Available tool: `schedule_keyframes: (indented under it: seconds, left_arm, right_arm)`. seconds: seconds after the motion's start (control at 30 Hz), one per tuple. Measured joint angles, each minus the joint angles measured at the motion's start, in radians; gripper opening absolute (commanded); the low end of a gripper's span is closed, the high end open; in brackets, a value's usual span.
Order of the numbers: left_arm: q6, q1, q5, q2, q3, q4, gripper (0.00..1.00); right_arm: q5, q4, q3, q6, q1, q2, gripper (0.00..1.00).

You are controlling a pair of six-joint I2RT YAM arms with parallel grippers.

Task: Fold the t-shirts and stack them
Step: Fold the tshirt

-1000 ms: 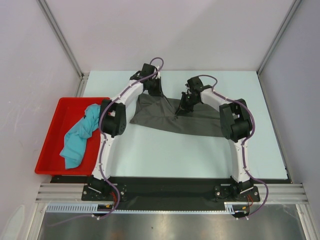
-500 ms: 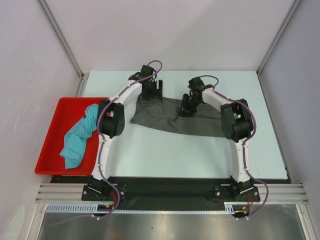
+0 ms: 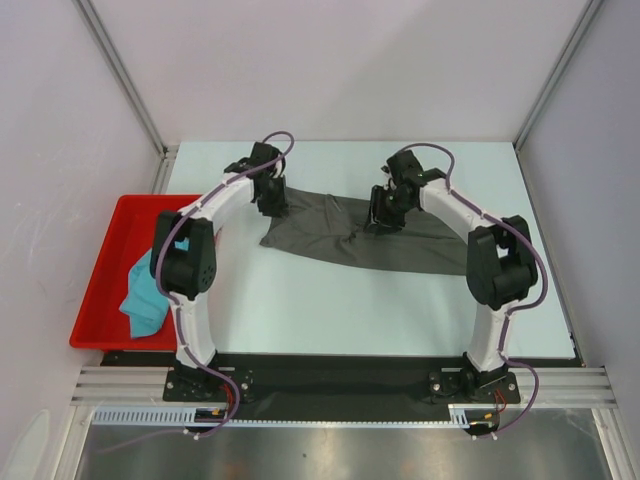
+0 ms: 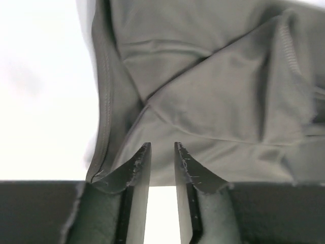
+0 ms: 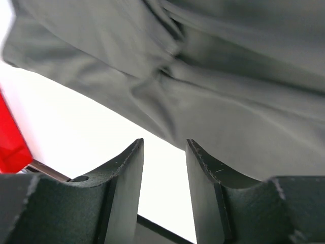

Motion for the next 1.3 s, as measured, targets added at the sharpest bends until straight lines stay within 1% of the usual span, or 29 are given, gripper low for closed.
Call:
schedule_keyframes:
  seconds: [0.17,0.23,0.33,0.37,0.47,0.63,0.73,0.83,0.87,0.9,0.93,0.97,1.0,1.03,1.07,1.1,1.13,1.2,1.3]
  left_arm:
    - [-0.029,0.019,-0.016,0.048,-0.021,-0.001,0.14]
    - [-0.041,0.027,-0.026,0.055,-0.04,0.004,0.13]
    - [-0.065,0.04,-0.047,0.055,-0.099,0.007,0.1]
    - [-0.074,0.043,-0.056,0.055,-0.125,0.007,0.07]
    - [-0.105,0.048,-0.078,0.035,-0.178,0.027,0.06]
    - [-0.142,0.053,-0.098,-0.004,-0.247,0.084,0.07]
    - [-0.142,0.053,-0.116,-0.023,-0.266,0.085,0.14]
    - [-0.132,0.053,-0.152,-0.038,-0.269,0.047,0.31]
    - [-0.129,0.053,-0.165,-0.045,-0.269,0.029,0.46]
    - [-0.117,0.053,-0.178,-0.055,-0.269,0.01,0.55]
    - [-0.111,0.053,-0.186,-0.07,-0.269,-0.01,0.61]
    - [-0.109,0.052,-0.19,-0.09,-0.269,-0.026,0.73]
    - [-0.105,0.052,-0.193,-0.115,-0.269,-0.038,0.75]
    - [-0.108,0.052,-0.192,-0.138,-0.269,-0.047,0.77]
    - [-0.11,0.052,-0.19,-0.166,-0.269,-0.054,0.77]
    - [-0.114,0.052,-0.184,-0.193,-0.269,-0.059,0.77]
    - [-0.116,0.052,-0.175,-0.215,-0.269,-0.062,0.77]
    - [-0.123,0.052,-0.152,-0.247,-0.271,-0.063,0.77]
    - [-0.145,0.053,-0.113,-0.264,-0.301,-0.045,0.73]
  right_arm:
    - [-0.003,-0.001,-0.111,-0.002,-0.067,-0.049,0.43]
    - [-0.006,0.001,-0.148,-0.004,-0.107,-0.069,0.43]
    - [-0.008,-0.002,-0.191,-0.005,-0.168,-0.107,0.43]
    - [-0.008,0.002,-0.203,-0.007,-0.189,-0.121,0.43]
    - [-0.006,0.0,-0.235,-0.01,-0.241,-0.158,0.43]
    - [0.026,-0.007,-0.248,-0.017,-0.277,-0.168,0.44]
    - [0.064,-0.019,-0.267,-0.021,-0.285,-0.178,0.46]
    - [0.093,-0.033,-0.306,-0.022,-0.296,-0.208,0.47]
    - [0.104,-0.041,-0.322,-0.022,-0.305,-0.223,0.48]
    - [0.113,-0.048,-0.339,-0.021,-0.318,-0.238,0.48]
    - [0.118,-0.051,-0.355,-0.021,-0.334,-0.256,0.51]
    - [0.129,-0.057,-0.37,-0.017,-0.352,-0.271,0.55]
    - [0.136,-0.061,-0.385,-0.013,-0.373,-0.286,0.55]
    - [0.142,-0.063,-0.399,-0.011,-0.391,-0.302,0.62]
    - [0.153,-0.07,-0.414,-0.006,-0.41,-0.318,0.64]
    - [0.165,-0.075,-0.428,-0.005,-0.43,-0.334,0.65]
    - [0.175,-0.08,-0.441,-0.004,-0.447,-0.349,0.72]
    - [0.192,-0.09,-0.467,0.0,-0.481,-0.381,0.73]
    - [0.19,-0.093,-0.496,0.002,-0.529,-0.412,0.74]
